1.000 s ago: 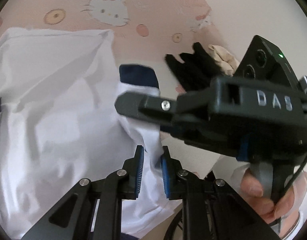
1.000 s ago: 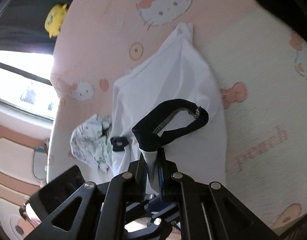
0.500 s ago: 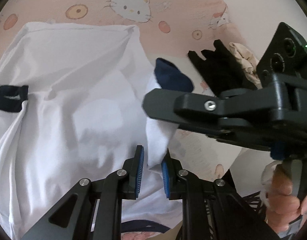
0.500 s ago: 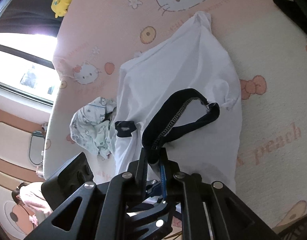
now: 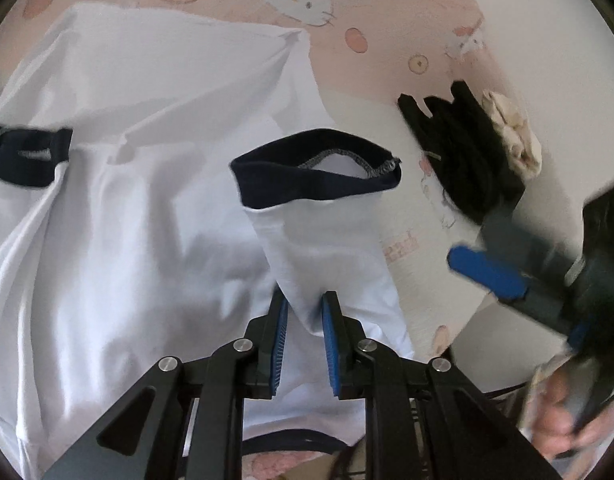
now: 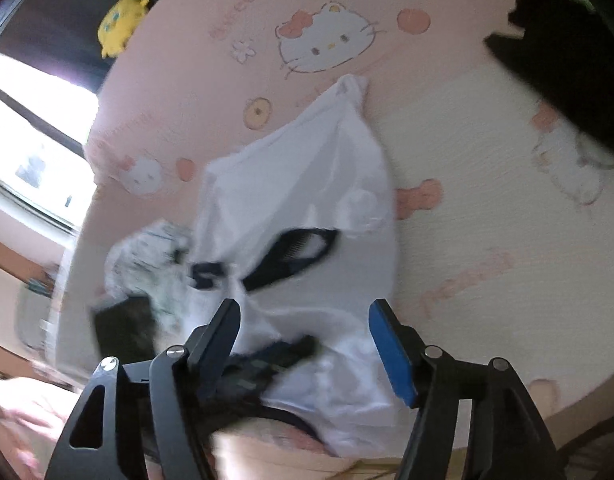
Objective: Fold clothes
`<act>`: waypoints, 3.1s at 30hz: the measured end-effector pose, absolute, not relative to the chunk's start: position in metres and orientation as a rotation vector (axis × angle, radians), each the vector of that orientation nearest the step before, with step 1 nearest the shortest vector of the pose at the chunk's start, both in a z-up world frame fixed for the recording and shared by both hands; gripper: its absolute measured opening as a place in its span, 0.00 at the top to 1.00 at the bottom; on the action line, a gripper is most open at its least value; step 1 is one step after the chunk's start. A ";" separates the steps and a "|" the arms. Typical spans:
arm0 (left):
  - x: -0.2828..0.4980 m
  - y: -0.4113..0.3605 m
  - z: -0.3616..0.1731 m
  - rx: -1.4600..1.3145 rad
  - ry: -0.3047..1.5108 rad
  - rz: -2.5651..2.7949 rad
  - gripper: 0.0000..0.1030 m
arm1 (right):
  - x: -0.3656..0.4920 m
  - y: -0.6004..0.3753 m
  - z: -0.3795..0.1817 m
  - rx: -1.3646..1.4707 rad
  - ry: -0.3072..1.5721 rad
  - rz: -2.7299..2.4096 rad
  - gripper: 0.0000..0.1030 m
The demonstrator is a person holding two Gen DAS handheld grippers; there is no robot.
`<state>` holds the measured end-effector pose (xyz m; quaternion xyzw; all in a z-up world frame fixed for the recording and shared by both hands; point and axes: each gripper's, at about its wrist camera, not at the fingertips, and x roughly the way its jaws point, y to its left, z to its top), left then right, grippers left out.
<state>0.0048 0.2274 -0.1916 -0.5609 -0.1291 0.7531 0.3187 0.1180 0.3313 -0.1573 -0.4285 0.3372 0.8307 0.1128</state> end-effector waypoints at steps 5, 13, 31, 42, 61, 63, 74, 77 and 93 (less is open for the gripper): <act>0.009 0.199 -0.190 -1.485 -0.411 1.975 0.78 | 0.131 0.322 -0.162 -1.289 0.890 2.406 0.35; 0.007 0.202 -0.186 -1.501 -0.418 1.983 0.47 | 0.129 0.294 -0.162 -1.329 0.754 2.422 0.34; -0.002 0.234 -0.180 -1.481 -0.306 2.035 0.47 | 0.131 0.278 -0.203 -1.401 0.536 2.309 0.34; 0.007 0.256 -0.173 -1.372 -0.106 2.167 0.48 | 0.134 0.283 -0.204 -1.381 0.517 2.310 0.45; 0.003 0.236 -0.184 -1.327 0.046 2.309 0.86 | 0.131 0.297 -0.198 -1.447 0.537 2.247 0.87; 0.002 0.231 -0.187 -1.343 0.041 2.309 0.86 | 0.129 0.298 -0.197 -1.462 0.537 2.228 0.88; -0.010 0.205 -0.192 -1.429 -0.195 2.247 0.86 | 0.117 0.298 -0.186 -1.601 0.562 2.211 0.61; -0.019 0.188 -0.194 -1.496 -0.404 2.163 0.76 | 0.115 0.299 -0.173 -1.630 0.628 2.228 0.48; 0.000 0.192 -0.168 -1.403 -0.172 2.290 0.53 | 0.054 0.345 -0.111 -1.645 0.875 2.177 0.45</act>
